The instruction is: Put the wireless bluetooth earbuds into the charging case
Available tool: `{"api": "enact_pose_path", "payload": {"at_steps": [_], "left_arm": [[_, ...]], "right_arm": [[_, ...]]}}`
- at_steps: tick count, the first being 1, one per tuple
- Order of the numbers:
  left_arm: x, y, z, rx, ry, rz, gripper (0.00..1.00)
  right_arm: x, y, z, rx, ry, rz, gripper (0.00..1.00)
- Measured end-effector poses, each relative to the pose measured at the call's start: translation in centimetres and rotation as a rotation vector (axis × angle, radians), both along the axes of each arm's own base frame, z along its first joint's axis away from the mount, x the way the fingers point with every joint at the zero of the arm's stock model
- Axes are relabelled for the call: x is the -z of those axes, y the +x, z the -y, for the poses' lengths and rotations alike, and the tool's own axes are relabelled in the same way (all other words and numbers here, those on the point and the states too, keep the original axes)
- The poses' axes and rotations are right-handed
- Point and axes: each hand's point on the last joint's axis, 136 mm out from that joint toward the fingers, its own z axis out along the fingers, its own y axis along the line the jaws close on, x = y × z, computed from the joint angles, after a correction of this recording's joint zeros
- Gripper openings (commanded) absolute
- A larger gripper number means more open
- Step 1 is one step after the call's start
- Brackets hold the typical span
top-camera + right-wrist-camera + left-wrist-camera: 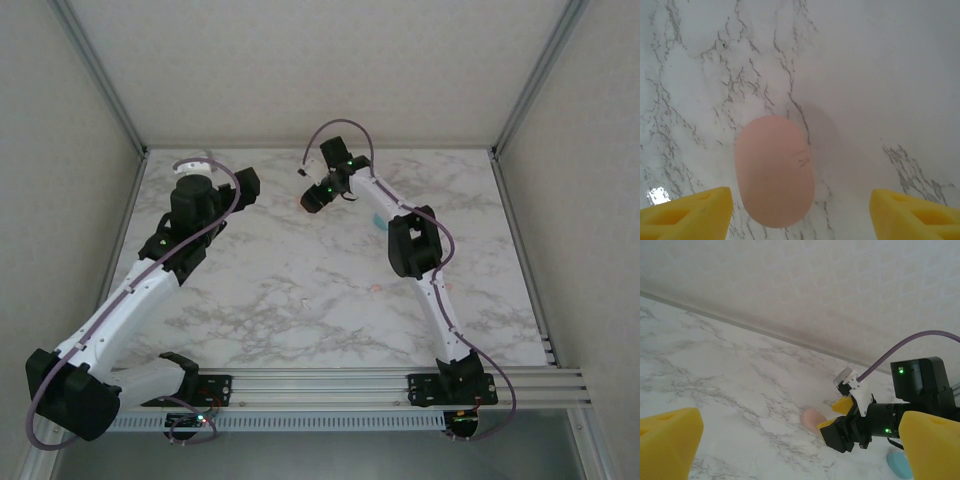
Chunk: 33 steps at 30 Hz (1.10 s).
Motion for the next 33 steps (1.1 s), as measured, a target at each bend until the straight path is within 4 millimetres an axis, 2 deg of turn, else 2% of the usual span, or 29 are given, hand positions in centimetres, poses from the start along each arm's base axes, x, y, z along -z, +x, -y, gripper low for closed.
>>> {"api": "enact_pose_path", "payload": {"at_steps": [6,15,24,27,33], "left_arm": [[0.1,0.0,-0.1,-0.002,0.001,-0.003,1.0],[0.1,0.0,-0.2,-0.006,0.002,-0.004,1.0],[0.1,0.0,-0.2,-0.005,0.002,-0.005,1.0],[0.1,0.0,-0.2,-0.006,0.002,-0.005,1.0],[-0.1,-0.1,-0.3,-0.005,0.0,-0.002,1.0]], "right_arm": [[0.2,-0.3,-0.7,-0.048,0.0,0.002,0.74],[2.8,-0.4,-0.7,-0.052,-0.023,-0.036,0.72],[2.6,-0.6,-1.5,-0.089,-0.028,-0.017,0.66],[2.9,-1.1,-1.8,-0.115,-0.042,-0.016,0.6],[3.1,-1.1,-1.6,-0.12,-0.06,-0.01,0.4]]}}
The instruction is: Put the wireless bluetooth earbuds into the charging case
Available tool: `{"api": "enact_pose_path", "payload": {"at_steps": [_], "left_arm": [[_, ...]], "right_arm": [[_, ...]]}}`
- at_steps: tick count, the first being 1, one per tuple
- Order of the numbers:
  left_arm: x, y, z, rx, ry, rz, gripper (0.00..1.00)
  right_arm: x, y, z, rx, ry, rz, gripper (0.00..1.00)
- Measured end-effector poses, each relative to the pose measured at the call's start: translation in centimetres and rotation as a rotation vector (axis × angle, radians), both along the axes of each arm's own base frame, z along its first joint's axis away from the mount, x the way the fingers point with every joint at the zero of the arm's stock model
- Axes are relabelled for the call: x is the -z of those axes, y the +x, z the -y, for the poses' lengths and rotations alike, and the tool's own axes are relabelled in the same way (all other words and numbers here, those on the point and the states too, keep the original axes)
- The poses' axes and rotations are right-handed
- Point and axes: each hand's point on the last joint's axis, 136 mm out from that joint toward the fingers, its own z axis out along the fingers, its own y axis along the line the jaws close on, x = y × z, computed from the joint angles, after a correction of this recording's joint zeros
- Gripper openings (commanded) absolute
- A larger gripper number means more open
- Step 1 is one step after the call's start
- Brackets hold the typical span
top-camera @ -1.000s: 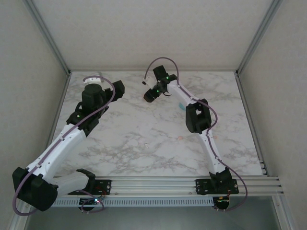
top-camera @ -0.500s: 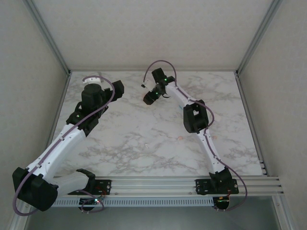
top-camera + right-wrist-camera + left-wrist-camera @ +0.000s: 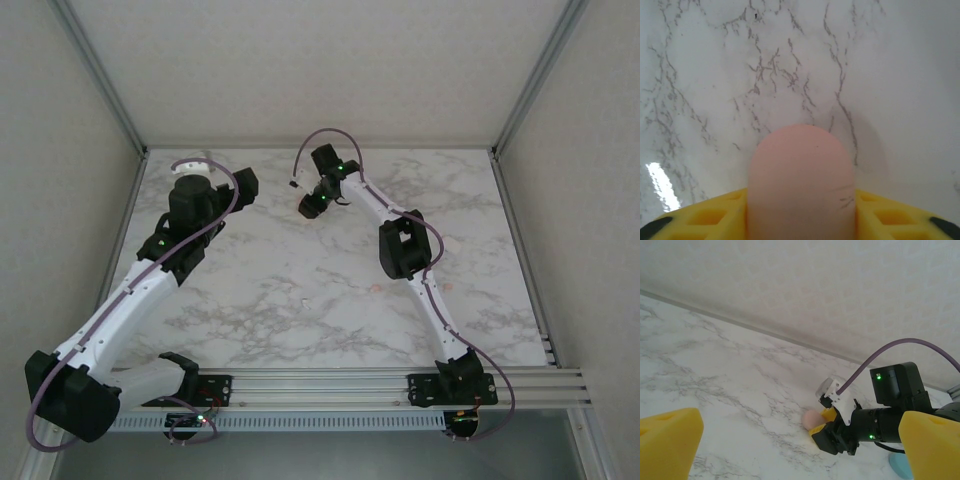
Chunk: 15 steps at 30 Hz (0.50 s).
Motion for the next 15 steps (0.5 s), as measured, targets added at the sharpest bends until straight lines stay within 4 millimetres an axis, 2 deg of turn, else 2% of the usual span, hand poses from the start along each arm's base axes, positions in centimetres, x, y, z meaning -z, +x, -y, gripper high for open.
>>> {"api": "enact_pose_path", "payload": {"at_steps": [1,5,8,10,12,15], "left_arm": [[0.0,0.0,0.0,0.0,0.0,0.0,1.0],[0.0,0.0,0.1,0.006,-0.002,-0.002,1.0],[0.1,0.0,0.2,0.012,-0.003,-0.006,1.0],[0.4,0.1,0.4,0.019,-0.008,-0.013,1.0],[0.6,0.3,0.8,0.036,-0.025,-0.028,1.0],[0.5,1.3,2.1,0.088,-0.069,-0.051,1.0]], "right_arm": [[0.0,0.0,0.0,0.0,0.0,0.0,0.36],[-0.1,-0.4,0.2,0.009,0.002,-0.013,0.32],[-0.7,-2.7,1.0,0.002,0.002,-0.068,0.31],[-1.8,-4.8,1.7,-0.01,0.016,-0.089,0.31],[-4.2,-6.9,2.5,-0.022,0.051,-0.074,0.31],[-9.9,-9.2,3.2,-0.044,0.138,0.02,0.31]]}}
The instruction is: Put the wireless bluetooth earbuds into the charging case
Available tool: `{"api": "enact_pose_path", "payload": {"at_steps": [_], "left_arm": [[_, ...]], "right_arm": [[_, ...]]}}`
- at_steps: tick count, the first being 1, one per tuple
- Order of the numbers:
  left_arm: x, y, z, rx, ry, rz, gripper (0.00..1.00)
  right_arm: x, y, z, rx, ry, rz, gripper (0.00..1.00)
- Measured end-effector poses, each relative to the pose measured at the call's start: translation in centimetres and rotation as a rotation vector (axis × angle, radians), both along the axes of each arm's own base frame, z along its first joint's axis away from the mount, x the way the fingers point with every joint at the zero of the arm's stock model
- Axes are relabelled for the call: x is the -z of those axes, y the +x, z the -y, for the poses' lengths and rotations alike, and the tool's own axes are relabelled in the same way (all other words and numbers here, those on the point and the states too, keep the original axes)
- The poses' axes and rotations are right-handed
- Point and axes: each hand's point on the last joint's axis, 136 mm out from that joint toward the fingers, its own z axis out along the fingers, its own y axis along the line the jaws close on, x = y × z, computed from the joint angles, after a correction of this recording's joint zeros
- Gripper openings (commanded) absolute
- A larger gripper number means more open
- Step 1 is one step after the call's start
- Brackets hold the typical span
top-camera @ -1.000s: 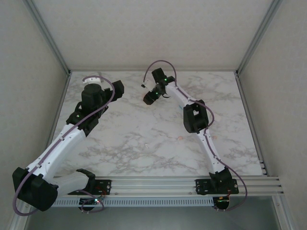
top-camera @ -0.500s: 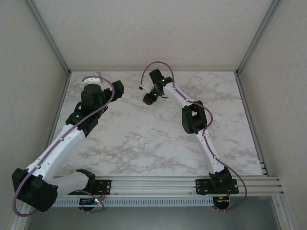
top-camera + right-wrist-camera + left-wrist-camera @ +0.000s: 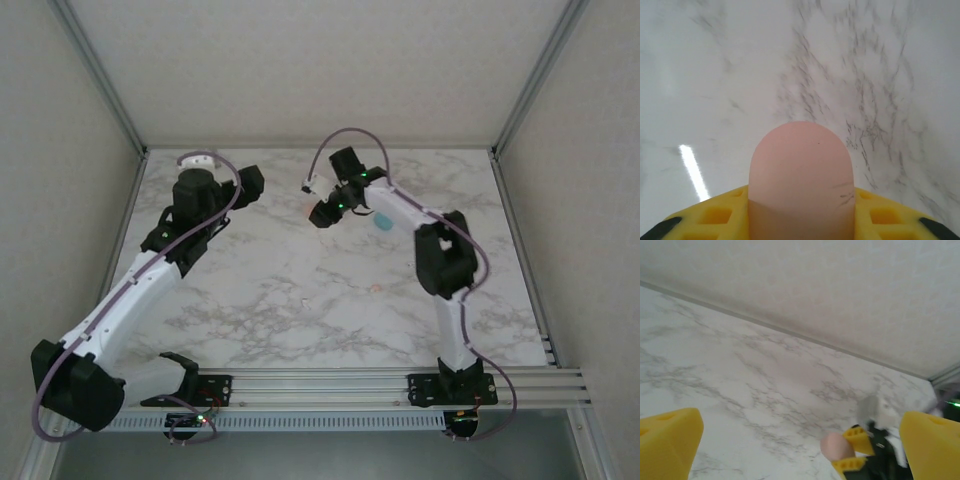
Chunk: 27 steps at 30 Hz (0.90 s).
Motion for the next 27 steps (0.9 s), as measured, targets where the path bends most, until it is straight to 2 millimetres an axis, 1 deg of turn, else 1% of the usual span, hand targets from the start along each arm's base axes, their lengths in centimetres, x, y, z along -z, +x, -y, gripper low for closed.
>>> {"api": "enact_pose_path", "payload": {"at_steps": [3,4,6,7,8,10,14,16,19,22,27], "left_arm": [[-0.3,1.0,2.2,0.088,-0.056,-0.018,1.0],[-0.4,1.3,3.1,0.126,-0.076,-0.023,0.98],[-0.5,1.6,4.8,0.2,-0.11,-0.034,0.95],[-0.5,1.7,5.8,0.245,-0.132,-0.04,0.93],[-0.6,1.8,6.6,0.282,-0.146,-0.044,0.92],[-0.7,1.8,8.6,0.371,-0.177,-0.055,0.91],[-1.3,0.5,12.4,0.54,-0.213,-0.07,0.9],[-1.8,-0.5,14.2,0.619,-0.217,-0.068,0.85],[-2.8,-1.7,16.2,0.702,-0.222,-0.059,0.79],[-3.2,-2.1,17.3,0.754,-0.232,-0.066,0.74],[-2.3,-2.1,18.2,0.796,-0.236,-0.108,0.64]], "right_arm": [[-7.1,-1.9,0.7,-0.012,0.116,0.154,0.3],[-9.5,-2.6,1.1,-0.016,0.155,0.214,0.3],[-13.0,-3.9,1.7,-0.027,0.219,0.311,0.3],[-14.4,-4.8,2.2,-0.035,0.244,0.357,0.3],[-15.2,-5.5,2.6,-0.041,0.26,0.387,0.3],[-16.2,-6.6,3.3,-0.048,0.28,0.434,0.3],[-16.5,-7.4,3.9,-0.047,0.282,0.465,0.3],[-16.6,-7.5,4.1,-0.043,0.281,0.471,0.3],[-17.0,-7.8,4.2,-0.042,0.291,0.488,0.31],[-17.9,-7.8,4.3,-0.041,0.308,0.515,0.31],[-18.6,-7.5,4.2,-0.032,0.323,0.546,0.31]]}}
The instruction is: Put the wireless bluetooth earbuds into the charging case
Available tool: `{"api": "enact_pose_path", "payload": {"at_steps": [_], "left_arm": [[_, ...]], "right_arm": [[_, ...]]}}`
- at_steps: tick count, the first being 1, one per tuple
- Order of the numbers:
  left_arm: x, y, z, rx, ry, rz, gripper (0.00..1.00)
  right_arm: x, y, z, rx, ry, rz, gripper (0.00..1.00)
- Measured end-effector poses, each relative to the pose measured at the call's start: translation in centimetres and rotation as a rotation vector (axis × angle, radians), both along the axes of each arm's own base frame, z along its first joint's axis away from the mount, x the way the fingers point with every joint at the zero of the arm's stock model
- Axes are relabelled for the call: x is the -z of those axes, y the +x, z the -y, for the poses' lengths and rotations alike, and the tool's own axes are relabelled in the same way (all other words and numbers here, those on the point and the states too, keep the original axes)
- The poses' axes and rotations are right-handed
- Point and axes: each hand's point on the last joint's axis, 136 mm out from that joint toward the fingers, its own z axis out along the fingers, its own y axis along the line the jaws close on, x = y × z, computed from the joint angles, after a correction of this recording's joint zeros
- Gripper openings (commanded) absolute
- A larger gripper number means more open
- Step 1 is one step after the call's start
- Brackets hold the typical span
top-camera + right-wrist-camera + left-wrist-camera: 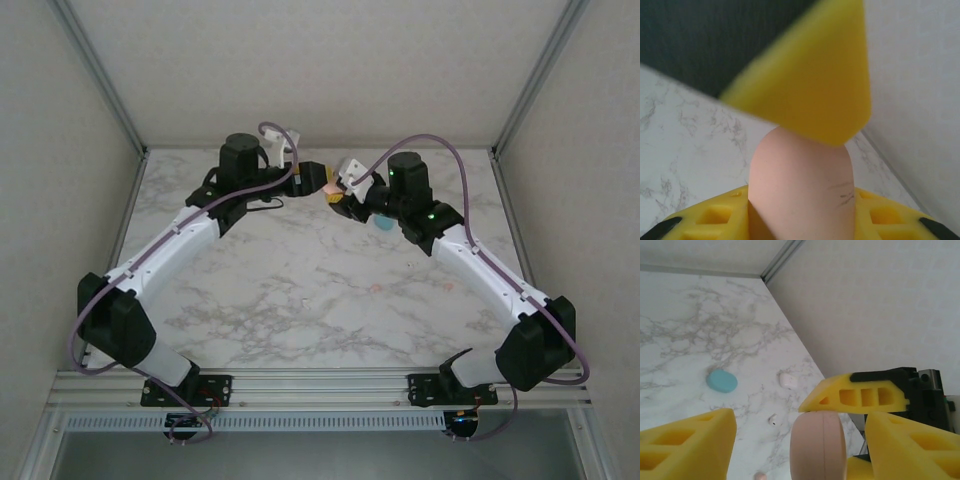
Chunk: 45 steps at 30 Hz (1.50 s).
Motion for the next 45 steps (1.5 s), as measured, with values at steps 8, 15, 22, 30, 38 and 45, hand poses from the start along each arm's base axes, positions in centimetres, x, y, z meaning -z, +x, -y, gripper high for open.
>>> {"api": "enact_pose_path", "payload": {"at_steps": [8,15,22,30,38,45], "left_arm": [[0.9,-0.5,1.7,0.062,0.013,-0.046,0.44],[0.5,-0.7,1.8,0.069,0.0,-0.06,0.13],[-0.5,-0.6,2.2,0.05,-0.075,-0.114,0.1],[-1.7,-1.1,2.1,0.042,-0.137,-0.163,0.09],[-2.1,-1.5,2.3,0.061,-0.16,-0.184,0.09],[-2.1,-1.7,2.3,0.071,-0.165,-0.197,0.09]], "right_arm": [[-0.2,0.8,0.3,0.044,0.014,0.024,0.32],[-0.3,1.2,0.4,0.065,0.02,0.036,0.44],[0.1,0.6,2.3,0.04,0.084,0.021,0.61],[-0.6,0.4,2.8,-0.018,0.138,0.054,0.6],[-2.7,-0.1,2.2,-0.067,0.198,0.109,0.54],[-3.1,-0.2,2.1,-0.084,0.202,0.117,0.52]]}}
